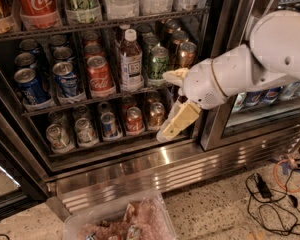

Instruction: Pick coke can from middle shelf of fridge

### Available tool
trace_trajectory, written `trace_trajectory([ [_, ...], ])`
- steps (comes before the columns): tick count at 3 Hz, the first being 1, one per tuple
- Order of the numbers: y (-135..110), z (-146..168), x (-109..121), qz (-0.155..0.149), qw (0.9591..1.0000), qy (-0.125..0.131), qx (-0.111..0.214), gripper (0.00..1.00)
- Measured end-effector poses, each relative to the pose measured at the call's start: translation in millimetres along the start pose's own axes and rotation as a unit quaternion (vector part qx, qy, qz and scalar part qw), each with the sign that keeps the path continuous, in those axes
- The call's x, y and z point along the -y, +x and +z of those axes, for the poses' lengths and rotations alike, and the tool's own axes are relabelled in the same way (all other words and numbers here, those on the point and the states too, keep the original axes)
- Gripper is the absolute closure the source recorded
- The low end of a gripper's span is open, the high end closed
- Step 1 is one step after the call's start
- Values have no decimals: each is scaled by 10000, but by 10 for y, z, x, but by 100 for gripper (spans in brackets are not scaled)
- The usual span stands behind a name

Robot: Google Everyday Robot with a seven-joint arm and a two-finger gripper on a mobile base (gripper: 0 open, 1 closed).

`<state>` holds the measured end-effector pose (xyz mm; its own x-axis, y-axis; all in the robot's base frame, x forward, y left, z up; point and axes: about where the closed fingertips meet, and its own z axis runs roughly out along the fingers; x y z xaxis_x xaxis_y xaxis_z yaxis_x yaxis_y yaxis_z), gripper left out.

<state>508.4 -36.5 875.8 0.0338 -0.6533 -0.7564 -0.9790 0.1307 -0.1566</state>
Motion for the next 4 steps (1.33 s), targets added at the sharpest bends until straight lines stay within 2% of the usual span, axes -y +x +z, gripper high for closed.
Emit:
trace_trajectory([
  [1,-68,144,-150,-132,9995,-260,99,0],
  [3,-97,215,-170,-147,9992,-315,203,0],
  [4,-134,374,-214,-136,9980,-453,410,0],
])
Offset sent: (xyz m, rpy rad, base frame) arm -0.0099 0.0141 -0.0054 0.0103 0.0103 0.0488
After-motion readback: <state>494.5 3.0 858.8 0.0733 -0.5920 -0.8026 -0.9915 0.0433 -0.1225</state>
